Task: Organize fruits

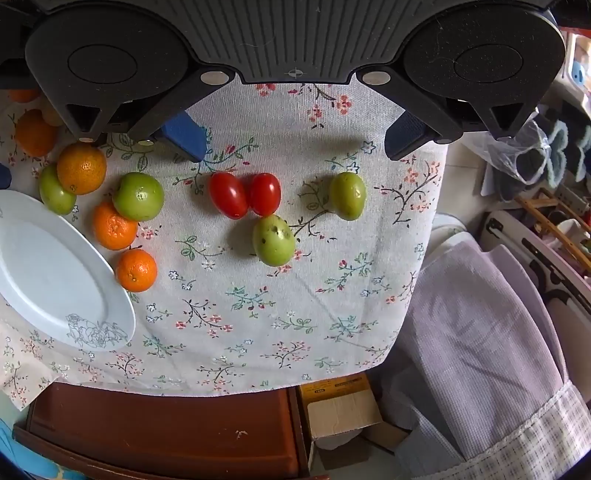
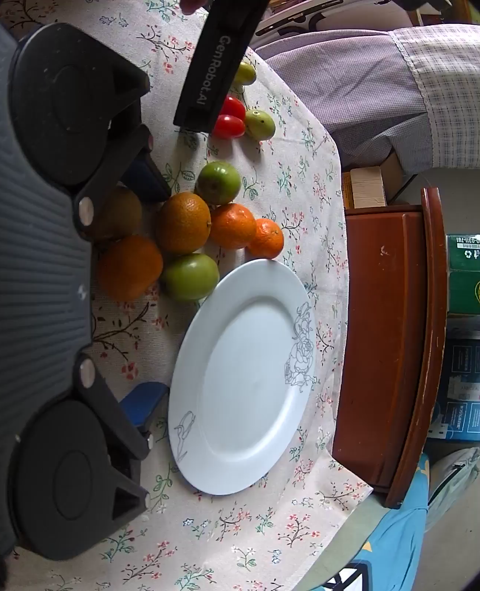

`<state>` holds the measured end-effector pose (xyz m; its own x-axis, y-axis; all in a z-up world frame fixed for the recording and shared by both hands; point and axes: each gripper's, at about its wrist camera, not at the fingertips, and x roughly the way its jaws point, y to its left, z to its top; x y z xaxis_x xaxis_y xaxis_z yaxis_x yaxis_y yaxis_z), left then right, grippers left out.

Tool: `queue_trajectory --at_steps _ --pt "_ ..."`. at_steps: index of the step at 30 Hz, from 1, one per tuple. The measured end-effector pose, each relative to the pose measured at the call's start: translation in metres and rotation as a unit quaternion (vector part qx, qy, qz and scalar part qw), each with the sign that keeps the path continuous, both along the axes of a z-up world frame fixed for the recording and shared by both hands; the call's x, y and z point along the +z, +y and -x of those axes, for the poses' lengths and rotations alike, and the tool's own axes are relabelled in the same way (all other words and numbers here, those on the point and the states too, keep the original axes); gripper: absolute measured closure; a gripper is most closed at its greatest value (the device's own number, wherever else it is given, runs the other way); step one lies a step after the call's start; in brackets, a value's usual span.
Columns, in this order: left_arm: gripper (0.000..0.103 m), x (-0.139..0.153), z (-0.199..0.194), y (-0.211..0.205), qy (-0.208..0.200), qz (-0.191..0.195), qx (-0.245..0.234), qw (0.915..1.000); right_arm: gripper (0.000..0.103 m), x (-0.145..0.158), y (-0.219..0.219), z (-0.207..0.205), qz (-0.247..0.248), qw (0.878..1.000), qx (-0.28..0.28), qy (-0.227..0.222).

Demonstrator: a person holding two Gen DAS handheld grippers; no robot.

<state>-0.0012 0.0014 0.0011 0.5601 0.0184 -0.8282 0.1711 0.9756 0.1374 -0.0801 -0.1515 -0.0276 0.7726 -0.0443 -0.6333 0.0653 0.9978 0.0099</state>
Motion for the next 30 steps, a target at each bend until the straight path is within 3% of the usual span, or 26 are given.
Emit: queue_trajectory --at_steps 9,13,15,23,30 --pt "0.000 0.018 0.013 0.015 -0.018 0.006 -0.006 0.9998 0.001 0.004 -0.003 0.008 -0.003 1.000 0.011 0.007" --pt "0.000 0.029 0.029 0.017 -0.024 0.011 -0.006 0.9996 0.001 0.012 -0.008 0.016 -0.005 0.998 0.034 0.044" --pt "0.000 0.032 0.034 0.019 -0.023 0.017 -0.008 0.9996 0.001 0.017 -0.010 0.021 -0.013 0.998 0.028 0.063" --pt "0.000 0.043 0.056 0.024 -0.022 0.039 -0.008 0.9990 0.001 0.052 -0.039 0.039 -0.080 0.995 -0.008 0.066" --pt "0.000 0.046 0.080 0.014 -0.012 0.051 -0.036 0.9980 0.001 0.074 -0.069 0.058 -0.097 0.991 -0.077 0.042"
